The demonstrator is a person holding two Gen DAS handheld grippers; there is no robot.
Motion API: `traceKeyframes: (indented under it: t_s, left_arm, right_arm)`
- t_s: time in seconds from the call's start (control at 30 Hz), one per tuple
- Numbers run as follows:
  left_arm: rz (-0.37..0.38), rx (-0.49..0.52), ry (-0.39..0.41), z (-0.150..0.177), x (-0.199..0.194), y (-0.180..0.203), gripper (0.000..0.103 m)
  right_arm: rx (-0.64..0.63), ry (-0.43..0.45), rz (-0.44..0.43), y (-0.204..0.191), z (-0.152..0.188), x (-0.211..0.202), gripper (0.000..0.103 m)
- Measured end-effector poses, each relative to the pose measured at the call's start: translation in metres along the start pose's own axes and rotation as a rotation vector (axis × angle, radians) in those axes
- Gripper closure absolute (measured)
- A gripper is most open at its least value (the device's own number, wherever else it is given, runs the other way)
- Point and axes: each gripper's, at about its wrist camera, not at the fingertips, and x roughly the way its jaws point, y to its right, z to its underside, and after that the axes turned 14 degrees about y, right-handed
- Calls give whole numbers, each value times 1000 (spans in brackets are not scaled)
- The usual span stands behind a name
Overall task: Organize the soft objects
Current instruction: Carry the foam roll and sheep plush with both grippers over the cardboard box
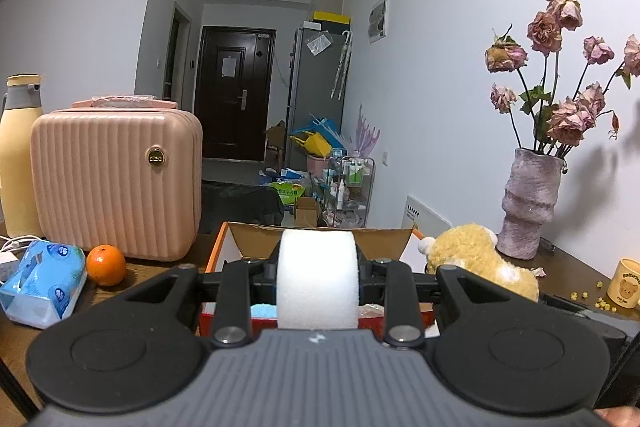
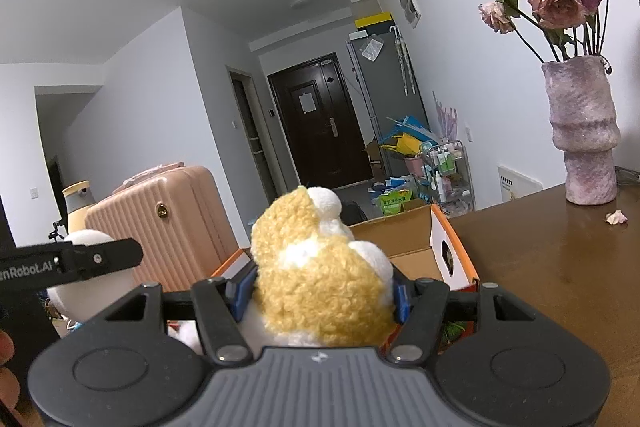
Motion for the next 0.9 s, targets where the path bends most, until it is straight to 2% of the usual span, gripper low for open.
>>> traceKeyframes:
  t_s: [0.9]
  left_arm:
    - [-22,33,-19,2,71,-10,73]
  right_arm:
    - [-11,-3,15,12,-7,72,41]
